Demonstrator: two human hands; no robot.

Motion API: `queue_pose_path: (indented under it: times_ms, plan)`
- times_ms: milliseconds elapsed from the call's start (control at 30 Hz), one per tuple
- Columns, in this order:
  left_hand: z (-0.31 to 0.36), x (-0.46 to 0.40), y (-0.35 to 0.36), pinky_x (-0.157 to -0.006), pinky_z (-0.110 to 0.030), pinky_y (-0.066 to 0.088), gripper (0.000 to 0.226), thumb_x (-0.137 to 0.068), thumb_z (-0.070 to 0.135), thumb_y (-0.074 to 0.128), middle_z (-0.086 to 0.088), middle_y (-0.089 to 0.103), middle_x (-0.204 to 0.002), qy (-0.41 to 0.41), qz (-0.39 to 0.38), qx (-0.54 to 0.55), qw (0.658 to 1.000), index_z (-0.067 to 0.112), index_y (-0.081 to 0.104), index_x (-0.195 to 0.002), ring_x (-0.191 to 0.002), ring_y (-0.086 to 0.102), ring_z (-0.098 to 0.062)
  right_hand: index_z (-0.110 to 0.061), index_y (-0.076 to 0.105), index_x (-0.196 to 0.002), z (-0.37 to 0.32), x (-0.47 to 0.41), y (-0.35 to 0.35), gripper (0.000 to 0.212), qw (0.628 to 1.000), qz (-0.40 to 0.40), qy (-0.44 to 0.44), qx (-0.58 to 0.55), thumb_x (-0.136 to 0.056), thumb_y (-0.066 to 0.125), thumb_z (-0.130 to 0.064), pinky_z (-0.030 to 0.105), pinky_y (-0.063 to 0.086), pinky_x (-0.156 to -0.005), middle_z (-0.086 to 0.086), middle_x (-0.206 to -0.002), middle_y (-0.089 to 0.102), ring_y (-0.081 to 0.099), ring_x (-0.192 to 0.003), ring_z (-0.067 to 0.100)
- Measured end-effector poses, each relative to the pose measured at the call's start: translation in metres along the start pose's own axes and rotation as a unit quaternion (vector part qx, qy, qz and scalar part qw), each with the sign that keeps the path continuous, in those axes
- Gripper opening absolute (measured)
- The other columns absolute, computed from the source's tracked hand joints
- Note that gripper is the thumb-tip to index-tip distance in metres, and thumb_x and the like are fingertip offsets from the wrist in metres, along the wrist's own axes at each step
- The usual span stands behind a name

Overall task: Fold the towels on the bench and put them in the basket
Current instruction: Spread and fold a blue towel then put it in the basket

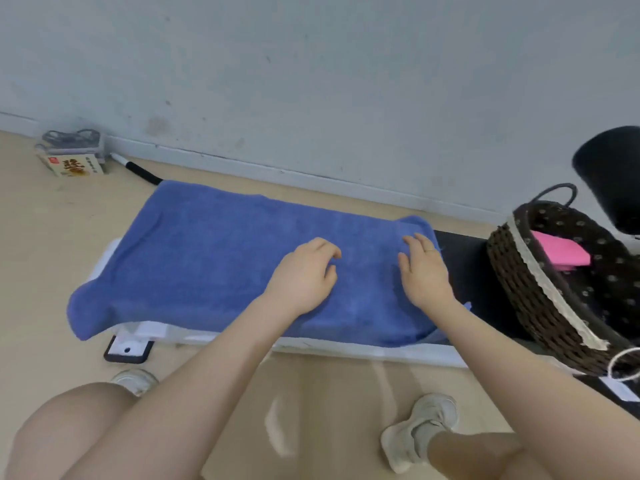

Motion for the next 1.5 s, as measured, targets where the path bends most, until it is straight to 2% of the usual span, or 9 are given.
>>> queue_pose_path:
  times_ms: [100, 267, 400, 567, 767, 867, 1033, 1267, 1500]
  plan:
    - [0.044, -0.023, 0.044, -0.112, -0.031, 0.024, 0.044, -0.098, 0.023, 0.037, -0.005, 0.025, -0.154, 0.051, -0.080, -0.082, 0.992, 0.012, 0.037, -0.140, -0.141, 0.024, -0.021, -0.012, 0.044, -0.132, 0.072, 0.017, -0.009, 0.036, 0.994, -0.006, 0.111, -0.008, -0.097, 0.037, -0.020, 0.041, 0.039, -0.092, 0.013, -0.140, 0.039, 0.043, -0.119, 0.034]
    - [0.084, -0.041, 0.101, -0.119, -0.037, 0.007, 0.063, -0.098, 0.046, 0.030, -0.006, 0.001, -0.159, 0.087, -0.165, -0.181, 0.966, 0.014, 0.013, -0.149, -0.146, 0.001, -0.024, -0.012, 0.055, -0.097, 0.107, 0.043, -0.005, 0.030, 0.983, -0.044, 0.141, -0.112, -0.088, 0.056, -0.040, 0.034, 0.046, -0.072, 0.004, -0.099, 0.059, 0.057, -0.090, 0.024]
    - [0.080, -0.034, 0.129, -0.119, -0.038, 0.001, 0.076, -0.092, 0.060, 0.028, -0.004, -0.009, -0.158, 0.087, -0.224, -0.238, 0.941, 0.019, 0.000, -0.150, -0.146, -0.006, -0.022, -0.010, 0.047, -0.085, 0.103, 0.045, -0.005, 0.023, 0.972, -0.113, 0.145, -0.146, -0.079, 0.067, -0.020, 0.032, 0.045, -0.063, 0.001, -0.079, 0.050, 0.051, -0.073, 0.021]
    - [0.083, -0.030, 0.134, -0.119, -0.037, -0.002, 0.085, -0.089, 0.063, 0.035, -0.005, -0.013, -0.158, 0.103, -0.226, -0.253, 0.935, 0.021, -0.005, -0.149, -0.146, -0.009, -0.023, -0.011, 0.034, -0.059, 0.118, 0.044, -0.020, 0.025, 0.970, -0.119, 0.134, -0.166, -0.072, 0.051, 0.003, 0.027, 0.021, -0.051, 0.005, -0.060, 0.031, 0.025, -0.057, 0.018]
    - [0.114, -0.016, 0.151, -0.119, -0.037, 0.004, 0.090, -0.085, 0.060, 0.047, -0.008, -0.007, -0.158, 0.182, -0.243, -0.265, 0.915, 0.020, 0.001, -0.150, -0.145, -0.003, -0.027, -0.010, 0.036, -0.056, 0.158, 0.075, -0.022, 0.033, 0.942, -0.282, 0.176, -0.034, -0.077, 0.061, -0.012, 0.023, 0.028, -0.045, 0.005, -0.052, 0.041, 0.036, -0.045, 0.018]
    - [0.128, -0.018, 0.145, -0.111, -0.035, 0.019, 0.075, -0.089, 0.059, 0.041, -0.006, 0.020, -0.153, 0.185, -0.194, -0.228, 0.936, 0.019, 0.018, -0.148, -0.138, 0.021, -0.025, -0.011, 0.043, -0.060, 0.166, 0.075, -0.022, 0.037, 0.950, -0.254, 0.182, -0.015, -0.080, 0.063, -0.033, 0.026, 0.032, -0.047, 0.003, -0.057, 0.044, 0.043, -0.050, 0.018]
    - [0.134, -0.052, 0.125, -0.110, -0.035, 0.025, 0.055, -0.097, 0.040, 0.035, -0.004, 0.026, -0.153, 0.164, -0.129, -0.191, 0.959, 0.015, 0.027, -0.146, -0.139, 0.027, -0.023, -0.004, 0.058, -0.104, 0.151, 0.040, -0.039, 0.021, 0.982, -0.018, 0.136, -0.133, -0.092, 0.043, -0.012, 0.037, 0.045, -0.077, 0.013, -0.103, 0.061, 0.057, -0.095, 0.032]
    - [0.134, -0.117, 0.138, -0.115, -0.038, 0.022, 0.049, -0.101, 0.023, 0.027, -0.005, 0.008, -0.158, 0.096, -0.222, -0.194, 0.951, 0.012, 0.018, -0.148, -0.144, 0.015, -0.025, 0.000, 0.045, -0.130, 0.140, -0.011, -0.028, 0.038, 0.954, -0.015, 0.173, -0.244, -0.092, 0.037, 0.002, 0.034, 0.042, -0.089, 0.017, -0.129, 0.052, 0.051, -0.116, 0.031]
    - [0.125, -0.191, 0.159, -0.099, -0.040, 0.033, 0.042, -0.098, 0.025, 0.035, -0.010, 0.037, -0.143, 0.012, -0.198, -0.172, 0.965, 0.010, 0.035, -0.137, -0.127, 0.036, -0.031, -0.004, 0.041, -0.135, 0.142, -0.062, -0.030, 0.045, 0.915, -0.021, 0.177, -0.362, -0.092, 0.032, 0.003, 0.030, 0.038, -0.093, 0.011, -0.136, 0.048, 0.046, -0.124, 0.025]
Point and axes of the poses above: each hand's wrist, its own x-axis away from the middle knuckle, its own y-axis out of the palm, z = x × y, the point moved 4 cm from there along -x, towards the middle knuckle
